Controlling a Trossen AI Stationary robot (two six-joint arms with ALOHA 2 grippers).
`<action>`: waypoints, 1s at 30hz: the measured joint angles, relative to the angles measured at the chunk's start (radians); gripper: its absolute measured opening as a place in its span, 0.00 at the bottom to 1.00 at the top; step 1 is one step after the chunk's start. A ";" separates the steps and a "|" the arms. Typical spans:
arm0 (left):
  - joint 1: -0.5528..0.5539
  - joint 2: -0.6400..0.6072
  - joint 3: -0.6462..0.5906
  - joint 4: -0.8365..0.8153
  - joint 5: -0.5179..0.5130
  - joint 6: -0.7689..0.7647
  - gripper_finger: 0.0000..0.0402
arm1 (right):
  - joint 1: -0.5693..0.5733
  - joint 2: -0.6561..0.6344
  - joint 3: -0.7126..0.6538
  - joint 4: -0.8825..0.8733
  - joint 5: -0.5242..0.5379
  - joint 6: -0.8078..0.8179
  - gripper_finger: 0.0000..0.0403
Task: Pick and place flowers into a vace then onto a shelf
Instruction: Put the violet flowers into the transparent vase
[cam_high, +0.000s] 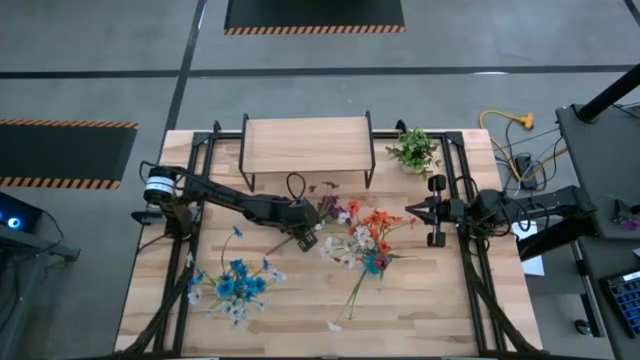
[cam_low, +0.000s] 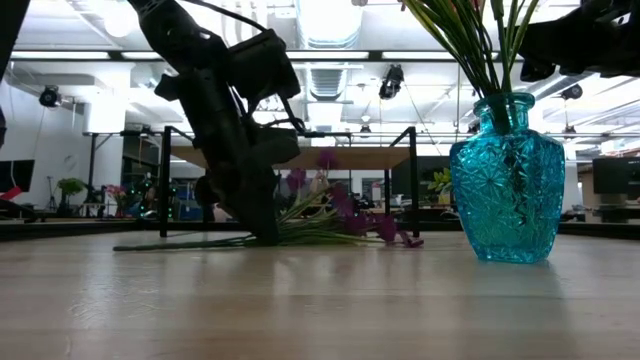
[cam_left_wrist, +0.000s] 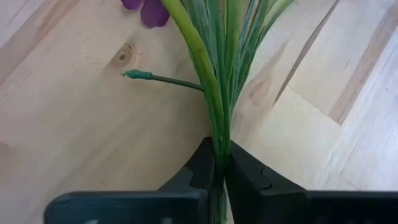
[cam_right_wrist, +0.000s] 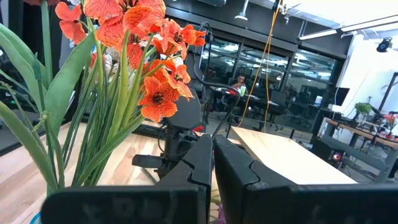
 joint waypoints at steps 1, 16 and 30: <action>0.000 -0.004 0.000 -0.001 0.002 0.000 0.02 | 0.000 0.000 0.000 0.000 0.000 0.000 0.02; -0.011 -0.162 -0.005 -0.046 0.064 0.024 0.01 | 0.000 0.000 0.000 0.002 0.000 0.000 0.02; -0.015 -0.369 -0.002 -0.095 0.076 0.041 0.01 | 0.000 0.000 0.000 0.001 0.000 0.000 0.02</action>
